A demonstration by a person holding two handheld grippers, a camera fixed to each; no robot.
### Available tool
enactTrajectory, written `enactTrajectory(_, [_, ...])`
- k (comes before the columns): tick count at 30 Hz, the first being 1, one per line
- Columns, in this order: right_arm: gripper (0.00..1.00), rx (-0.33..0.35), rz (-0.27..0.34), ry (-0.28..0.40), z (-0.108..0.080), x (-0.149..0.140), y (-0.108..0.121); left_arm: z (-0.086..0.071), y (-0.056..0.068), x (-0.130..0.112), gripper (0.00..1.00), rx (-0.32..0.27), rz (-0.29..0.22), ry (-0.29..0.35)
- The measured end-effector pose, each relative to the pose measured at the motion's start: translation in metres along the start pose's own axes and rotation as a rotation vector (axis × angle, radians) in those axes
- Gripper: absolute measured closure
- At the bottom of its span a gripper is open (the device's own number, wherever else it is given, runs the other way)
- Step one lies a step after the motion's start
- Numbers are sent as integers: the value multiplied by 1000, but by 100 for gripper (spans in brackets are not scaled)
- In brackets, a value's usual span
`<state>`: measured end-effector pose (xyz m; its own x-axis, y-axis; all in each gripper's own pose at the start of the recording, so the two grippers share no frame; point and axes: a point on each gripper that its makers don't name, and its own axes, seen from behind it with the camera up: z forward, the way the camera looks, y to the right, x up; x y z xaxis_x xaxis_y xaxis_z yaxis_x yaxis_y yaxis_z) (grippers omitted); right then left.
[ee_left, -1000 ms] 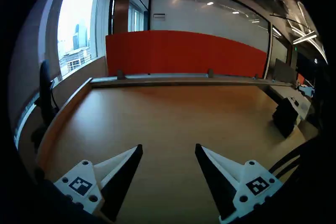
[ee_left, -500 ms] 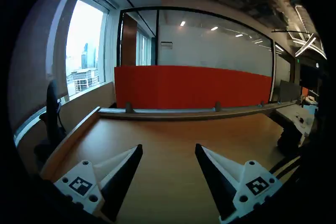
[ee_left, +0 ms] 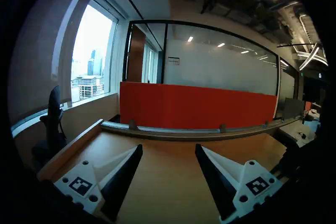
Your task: Fold towel
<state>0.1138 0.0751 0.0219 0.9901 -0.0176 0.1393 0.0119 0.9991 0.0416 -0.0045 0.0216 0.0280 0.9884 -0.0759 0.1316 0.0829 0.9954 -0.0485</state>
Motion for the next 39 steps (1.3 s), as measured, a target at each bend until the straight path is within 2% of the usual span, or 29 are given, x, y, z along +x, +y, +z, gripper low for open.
enactTrajectory(11, [3,49,-1,35,11,15,-65,5,5,13,7,3,-33,39])
enactTrajectory(15, [3,66,-14,40,13,18,-80,3,5,15,7,4,-27,45])
enactTrajectory(26, [3,65,12,46,12,19,-94,0,2,10,7,9,-15,46])
enactTrajectory(39, [3,53,46,51,4,8,-108,-1,14,-15,8,-11,31,45])
